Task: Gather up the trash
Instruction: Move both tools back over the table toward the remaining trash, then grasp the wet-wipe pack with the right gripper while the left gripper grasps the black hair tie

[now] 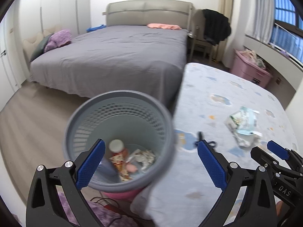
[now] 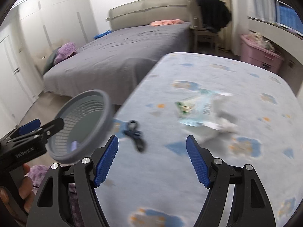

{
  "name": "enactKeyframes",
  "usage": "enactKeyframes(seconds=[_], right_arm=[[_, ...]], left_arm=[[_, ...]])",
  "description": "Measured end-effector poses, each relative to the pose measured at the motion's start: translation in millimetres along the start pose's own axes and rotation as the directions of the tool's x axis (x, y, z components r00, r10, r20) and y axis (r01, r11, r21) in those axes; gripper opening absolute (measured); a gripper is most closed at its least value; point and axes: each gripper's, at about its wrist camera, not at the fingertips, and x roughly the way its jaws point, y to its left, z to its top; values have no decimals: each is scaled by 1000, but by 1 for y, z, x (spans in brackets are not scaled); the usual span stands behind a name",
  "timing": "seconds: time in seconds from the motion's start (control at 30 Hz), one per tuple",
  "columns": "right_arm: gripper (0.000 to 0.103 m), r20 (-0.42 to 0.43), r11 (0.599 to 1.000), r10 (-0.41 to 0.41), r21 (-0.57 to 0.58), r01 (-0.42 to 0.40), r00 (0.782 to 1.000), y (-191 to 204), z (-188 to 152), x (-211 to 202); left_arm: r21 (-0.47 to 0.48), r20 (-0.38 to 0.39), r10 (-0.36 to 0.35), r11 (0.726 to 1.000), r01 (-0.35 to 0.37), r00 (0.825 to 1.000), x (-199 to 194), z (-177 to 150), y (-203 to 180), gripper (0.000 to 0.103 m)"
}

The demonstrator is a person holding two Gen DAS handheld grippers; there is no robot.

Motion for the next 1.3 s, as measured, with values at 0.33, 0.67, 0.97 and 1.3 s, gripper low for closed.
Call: enactKeyframes(seconds=[0.33, 0.67, 0.97, 1.3], right_arm=[[71, -13, 989, -83, 125, 84, 996, -83, -15, -14], [71, -25, 991, -82, 102, 84, 996, -80, 19, 15], [71, -96, 990, -101, 91, 110, 990, -72, 53, 66], [73, -174, 979, -141, 120, 163, 975, -81, 61, 101]], left_arm=[[52, -11, -45, 998, 46, 999, 7, -5, -58, 96], [40, -26, 1, 999, 0, 1000, 26, -2, -59, 96], [8, 13, 16, 1000, -16, 1000, 28, 21, -50, 96], [-2, 23, 19, 1000, -18, 1000, 33, 32, -48, 96]])
